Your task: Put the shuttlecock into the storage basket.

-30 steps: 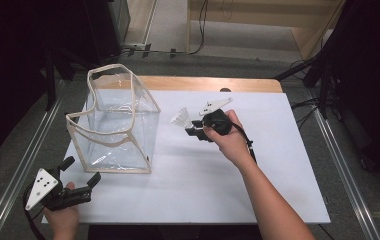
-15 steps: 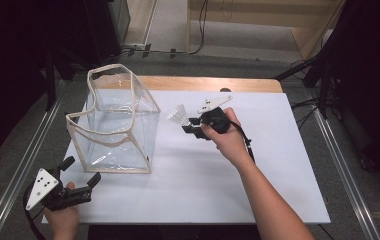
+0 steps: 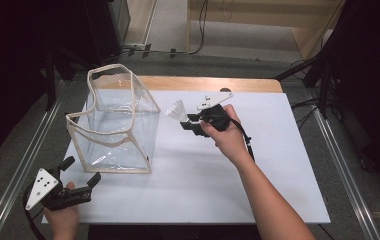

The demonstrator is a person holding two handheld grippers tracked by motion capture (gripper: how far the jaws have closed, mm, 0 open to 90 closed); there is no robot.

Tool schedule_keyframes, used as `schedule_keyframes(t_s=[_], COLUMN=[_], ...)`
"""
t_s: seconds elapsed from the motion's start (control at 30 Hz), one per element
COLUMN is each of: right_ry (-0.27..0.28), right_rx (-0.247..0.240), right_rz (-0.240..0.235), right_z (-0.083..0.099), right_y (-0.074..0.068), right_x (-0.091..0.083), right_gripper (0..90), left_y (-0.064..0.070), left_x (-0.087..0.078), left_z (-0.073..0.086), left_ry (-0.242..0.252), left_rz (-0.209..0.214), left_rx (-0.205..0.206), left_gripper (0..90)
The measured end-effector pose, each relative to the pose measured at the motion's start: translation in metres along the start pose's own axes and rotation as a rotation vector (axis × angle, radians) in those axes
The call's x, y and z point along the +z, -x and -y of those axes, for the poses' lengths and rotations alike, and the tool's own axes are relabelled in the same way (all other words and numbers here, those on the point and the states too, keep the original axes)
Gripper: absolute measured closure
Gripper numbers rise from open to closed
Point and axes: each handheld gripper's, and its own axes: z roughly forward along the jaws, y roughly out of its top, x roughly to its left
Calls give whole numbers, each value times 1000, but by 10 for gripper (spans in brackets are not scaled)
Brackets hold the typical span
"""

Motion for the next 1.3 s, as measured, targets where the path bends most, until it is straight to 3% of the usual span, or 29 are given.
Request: schedule_keyframes(t_s=[0.5, 1.3], right_ry=[64, 98], right_rx=[-2, -34], right_rz=[-25, -49], right_z=[-12, -35], right_y=[-5, -21], right_x=[-4, -3], right_gripper=[618, 619], left_y=[0, 0], left_x=[0, -1], left_z=[0, 0], left_ry=[0, 3], left_rz=[1, 3], left_rx=[0, -6], left_gripper=[0, 0])
